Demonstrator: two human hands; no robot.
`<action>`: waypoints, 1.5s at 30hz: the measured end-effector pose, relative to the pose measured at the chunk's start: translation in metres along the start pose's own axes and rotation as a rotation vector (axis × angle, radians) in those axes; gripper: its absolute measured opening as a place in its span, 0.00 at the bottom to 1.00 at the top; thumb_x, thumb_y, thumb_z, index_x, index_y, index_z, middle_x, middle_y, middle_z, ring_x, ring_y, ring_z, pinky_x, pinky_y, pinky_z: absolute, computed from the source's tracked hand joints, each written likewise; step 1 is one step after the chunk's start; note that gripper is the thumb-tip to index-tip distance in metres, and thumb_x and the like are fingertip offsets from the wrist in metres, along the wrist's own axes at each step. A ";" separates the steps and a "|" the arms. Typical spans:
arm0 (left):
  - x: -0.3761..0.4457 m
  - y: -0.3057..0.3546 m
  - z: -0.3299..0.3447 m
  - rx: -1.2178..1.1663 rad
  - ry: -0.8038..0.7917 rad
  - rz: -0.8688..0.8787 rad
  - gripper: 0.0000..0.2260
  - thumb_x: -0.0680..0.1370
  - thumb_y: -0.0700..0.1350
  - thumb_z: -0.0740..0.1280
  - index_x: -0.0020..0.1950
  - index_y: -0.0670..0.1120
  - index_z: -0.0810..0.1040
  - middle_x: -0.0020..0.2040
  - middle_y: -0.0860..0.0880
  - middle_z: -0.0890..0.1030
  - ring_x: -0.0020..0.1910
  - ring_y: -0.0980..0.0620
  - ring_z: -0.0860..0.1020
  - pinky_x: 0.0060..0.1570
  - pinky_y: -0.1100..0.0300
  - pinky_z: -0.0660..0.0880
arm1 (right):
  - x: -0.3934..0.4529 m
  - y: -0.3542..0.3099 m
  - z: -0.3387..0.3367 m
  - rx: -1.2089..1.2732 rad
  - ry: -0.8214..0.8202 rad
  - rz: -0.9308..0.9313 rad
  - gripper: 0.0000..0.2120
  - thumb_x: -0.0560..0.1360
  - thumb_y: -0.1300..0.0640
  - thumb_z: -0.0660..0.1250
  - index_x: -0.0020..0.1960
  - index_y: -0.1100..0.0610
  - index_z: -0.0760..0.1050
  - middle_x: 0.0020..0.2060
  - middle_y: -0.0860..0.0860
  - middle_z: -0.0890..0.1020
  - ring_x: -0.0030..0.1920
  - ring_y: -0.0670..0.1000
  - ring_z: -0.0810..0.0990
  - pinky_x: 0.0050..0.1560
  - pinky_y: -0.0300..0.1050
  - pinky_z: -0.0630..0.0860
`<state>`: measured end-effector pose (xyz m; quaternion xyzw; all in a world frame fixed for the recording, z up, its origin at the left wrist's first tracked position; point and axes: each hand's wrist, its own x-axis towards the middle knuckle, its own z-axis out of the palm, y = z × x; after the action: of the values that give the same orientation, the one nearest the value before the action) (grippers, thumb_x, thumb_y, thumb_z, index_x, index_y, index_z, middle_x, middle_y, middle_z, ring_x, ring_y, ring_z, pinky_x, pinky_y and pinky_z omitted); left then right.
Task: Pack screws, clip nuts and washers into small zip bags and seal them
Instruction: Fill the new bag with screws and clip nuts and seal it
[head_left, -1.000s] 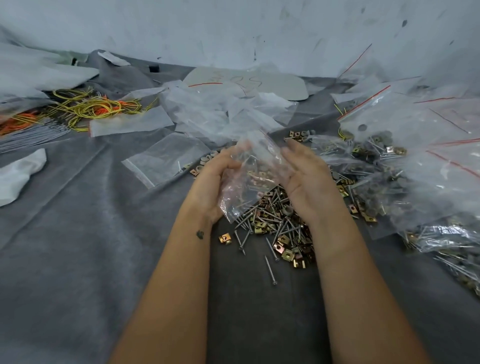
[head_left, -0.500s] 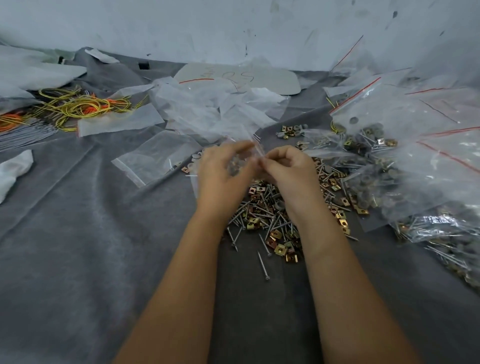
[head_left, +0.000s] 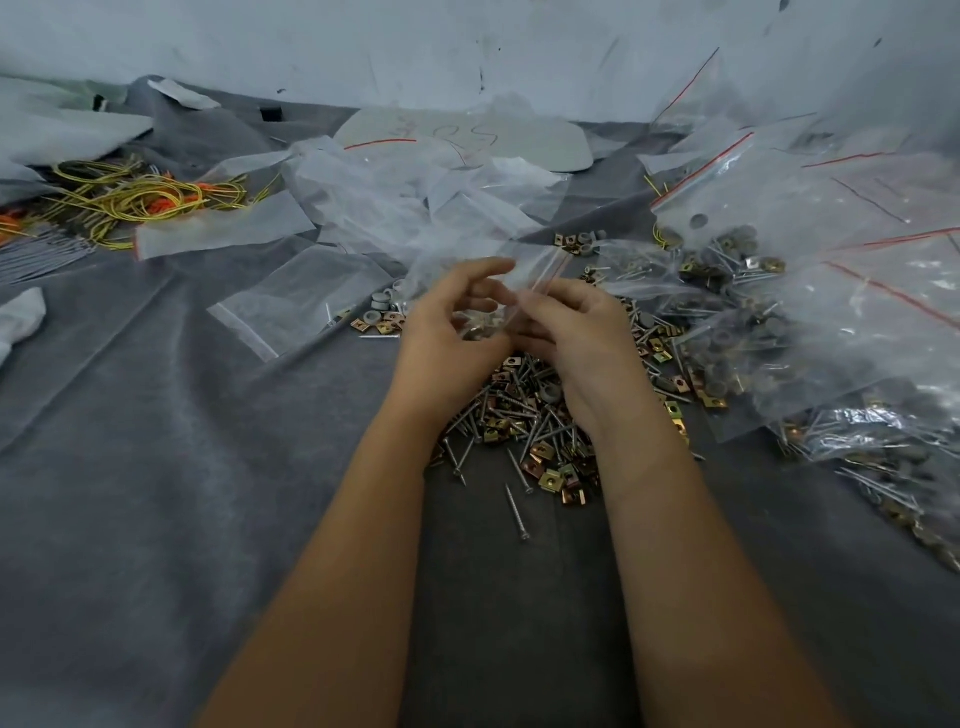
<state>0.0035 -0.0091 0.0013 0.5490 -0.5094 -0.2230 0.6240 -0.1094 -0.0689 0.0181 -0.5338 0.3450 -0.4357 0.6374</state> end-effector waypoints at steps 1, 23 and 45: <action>0.000 0.000 0.000 -0.001 0.000 0.001 0.21 0.71 0.30 0.71 0.60 0.49 0.78 0.48 0.50 0.81 0.48 0.55 0.79 0.45 0.65 0.75 | 0.000 0.001 0.000 -0.030 0.012 -0.014 0.06 0.76 0.65 0.67 0.43 0.58 0.80 0.34 0.52 0.85 0.37 0.50 0.85 0.40 0.44 0.81; 0.002 0.007 -0.006 -0.118 0.435 -0.117 0.08 0.77 0.38 0.66 0.43 0.48 0.82 0.34 0.55 0.80 0.34 0.60 0.76 0.34 0.66 0.73 | -0.004 0.007 0.007 -0.539 0.064 -0.302 0.05 0.73 0.60 0.72 0.41 0.51 0.79 0.37 0.46 0.83 0.39 0.43 0.81 0.41 0.38 0.78; 0.006 -0.015 -0.031 0.597 0.283 -0.278 0.06 0.76 0.47 0.66 0.49 0.56 0.81 0.40 0.55 0.80 0.43 0.51 0.79 0.43 0.56 0.75 | -0.008 0.006 0.007 -1.285 -0.343 -0.325 0.04 0.70 0.48 0.71 0.44 0.45 0.82 0.54 0.47 0.78 0.60 0.51 0.72 0.60 0.47 0.63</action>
<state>0.0376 -0.0039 -0.0062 0.7965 -0.3811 -0.0686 0.4644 -0.1048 -0.0586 0.0129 -0.9126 0.3448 -0.1438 0.1662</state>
